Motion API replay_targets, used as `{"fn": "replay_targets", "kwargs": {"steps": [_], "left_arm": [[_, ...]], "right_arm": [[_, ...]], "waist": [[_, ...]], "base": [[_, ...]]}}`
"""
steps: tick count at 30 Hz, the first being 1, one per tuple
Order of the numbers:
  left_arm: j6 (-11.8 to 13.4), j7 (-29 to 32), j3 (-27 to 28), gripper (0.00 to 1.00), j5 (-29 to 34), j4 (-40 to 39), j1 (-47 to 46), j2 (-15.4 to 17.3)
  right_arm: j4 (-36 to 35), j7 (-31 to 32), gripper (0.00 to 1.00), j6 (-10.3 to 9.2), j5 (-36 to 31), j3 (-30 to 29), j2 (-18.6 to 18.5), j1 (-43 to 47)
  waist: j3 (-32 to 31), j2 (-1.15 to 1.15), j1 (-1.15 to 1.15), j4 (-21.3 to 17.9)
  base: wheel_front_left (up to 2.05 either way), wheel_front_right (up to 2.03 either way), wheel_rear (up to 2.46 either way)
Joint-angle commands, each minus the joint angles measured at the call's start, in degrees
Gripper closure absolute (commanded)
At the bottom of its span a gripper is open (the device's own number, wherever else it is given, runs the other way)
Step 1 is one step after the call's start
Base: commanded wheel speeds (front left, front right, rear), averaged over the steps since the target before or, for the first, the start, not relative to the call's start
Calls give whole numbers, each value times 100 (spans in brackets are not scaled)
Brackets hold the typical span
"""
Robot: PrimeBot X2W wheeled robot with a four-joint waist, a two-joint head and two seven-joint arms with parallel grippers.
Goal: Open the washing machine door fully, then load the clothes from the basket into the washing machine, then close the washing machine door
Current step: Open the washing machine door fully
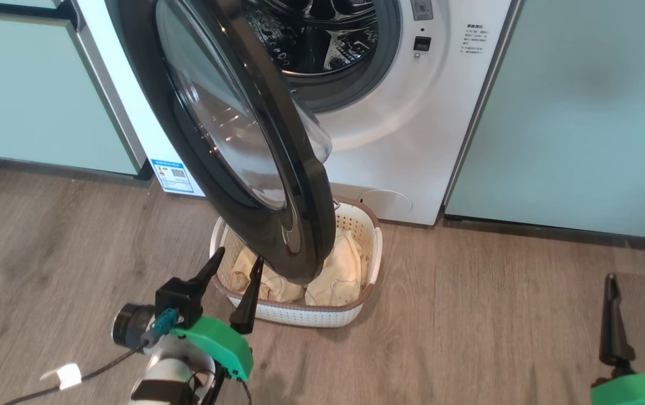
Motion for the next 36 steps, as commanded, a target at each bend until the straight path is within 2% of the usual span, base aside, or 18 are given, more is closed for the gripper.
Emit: {"fn": "replay_targets", "kwargs": {"steps": [1,10,30,31,32,33,34,35,36], "left_arm": [[14,-36,239,0,19,-160,-155,74],[10,-36,306,0,40,-151,-192,71],[11,-36,366,0,56,-74,-355,64],[13,-36,367,11,54,-66,-375,63],[14,-36,365,49,50,-48,-393,63],[13,-36,361,66,46,-22,-412,62],[13,-36,356,89,48,0,-435,62],[12,-36,353,100,48,20,-459,62],[10,-36,350,100,47,41,-483,61]], "right_arm": [[-286,-53,0,-16,-128,65,-12,-60],[-493,-53,0,-16,-362,40,101,213],[-589,-53,0,-16,-314,43,124,223],[-590,-53,0,-16,-314,45,124,219],[-578,-53,0,-16,-274,47,124,215],[-577,-53,0,-16,-269,50,124,206],[-575,-53,0,-16,-275,56,124,198],[-574,-53,0,-16,-278,63,124,192],[-572,-53,0,-16,-278,69,124,189]], "waist": [[-2,0,0,-3],[-7,0,0,-22],[110,0,0,-56],[118,0,0,-60],[124,0,0,-65],[129,0,0,-70],[133,0,0,-76],[137,0,0,-82],[141,0,0,-85]], "base": [[0,0,0],[0,0,0],[0,0,0],[0,0,0],[0,0,0],[0,0,0],[0,0,0],[0,0,0],[0,0,0]]}}
